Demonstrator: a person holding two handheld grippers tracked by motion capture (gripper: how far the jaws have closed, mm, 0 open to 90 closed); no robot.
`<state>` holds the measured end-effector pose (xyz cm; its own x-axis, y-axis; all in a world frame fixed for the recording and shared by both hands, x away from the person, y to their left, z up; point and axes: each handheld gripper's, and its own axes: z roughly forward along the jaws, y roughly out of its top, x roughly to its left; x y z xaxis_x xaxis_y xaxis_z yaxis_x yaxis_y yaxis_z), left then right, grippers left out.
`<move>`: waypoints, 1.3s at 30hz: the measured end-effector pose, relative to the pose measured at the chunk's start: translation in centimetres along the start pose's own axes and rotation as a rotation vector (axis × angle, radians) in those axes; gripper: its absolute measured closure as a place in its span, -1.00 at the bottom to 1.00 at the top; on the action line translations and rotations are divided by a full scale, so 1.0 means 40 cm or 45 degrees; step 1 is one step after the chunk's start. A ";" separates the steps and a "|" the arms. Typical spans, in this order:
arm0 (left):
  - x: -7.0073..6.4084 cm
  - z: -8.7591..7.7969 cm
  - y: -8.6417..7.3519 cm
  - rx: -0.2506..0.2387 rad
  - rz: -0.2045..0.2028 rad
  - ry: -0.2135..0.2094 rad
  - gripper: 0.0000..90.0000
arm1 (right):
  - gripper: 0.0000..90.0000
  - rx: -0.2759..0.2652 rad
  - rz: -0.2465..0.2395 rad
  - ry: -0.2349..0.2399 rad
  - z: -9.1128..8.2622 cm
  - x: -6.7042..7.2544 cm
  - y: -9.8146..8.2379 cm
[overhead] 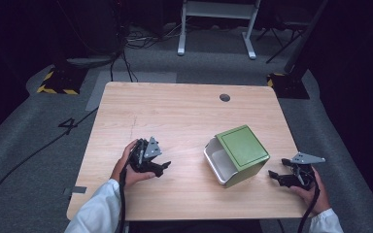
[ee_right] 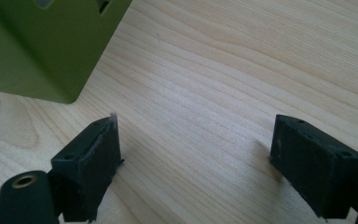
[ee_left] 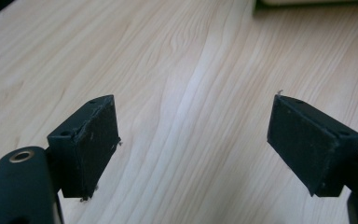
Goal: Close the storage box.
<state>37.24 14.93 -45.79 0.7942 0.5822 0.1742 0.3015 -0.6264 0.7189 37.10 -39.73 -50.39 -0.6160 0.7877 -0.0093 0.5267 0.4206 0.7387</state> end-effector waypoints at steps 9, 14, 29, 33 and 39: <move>0.033 -0.026 -0.101 0.118 -0.054 0.093 -0.63 | -0.65 0.000 0.001 0.001 -0.001 0.000 -0.001; 0.040 -0.042 -0.144 0.138 -0.109 0.081 -0.63 | -0.65 0.000 0.001 0.001 -0.001 0.000 -0.001; 0.047 -0.046 -0.216 0.092 -0.361 0.025 -0.64 | -0.65 0.001 0.000 0.000 -0.001 0.000 -0.001; 0.046 -0.046 -0.217 0.091 -0.365 0.028 -0.64 | -0.65 0.001 -0.001 0.000 -0.001 0.000 -0.001; 0.047 -0.045 -0.215 0.091 -0.369 0.035 -0.64 | -0.65 0.001 -0.001 -0.002 -0.002 0.001 -0.001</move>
<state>35.18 22.33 -50.45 0.6557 0.7549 -0.0125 0.5503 -0.4665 0.6925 37.02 -39.76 -50.39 -0.6152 0.7883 -0.0111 0.5266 0.4213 0.7384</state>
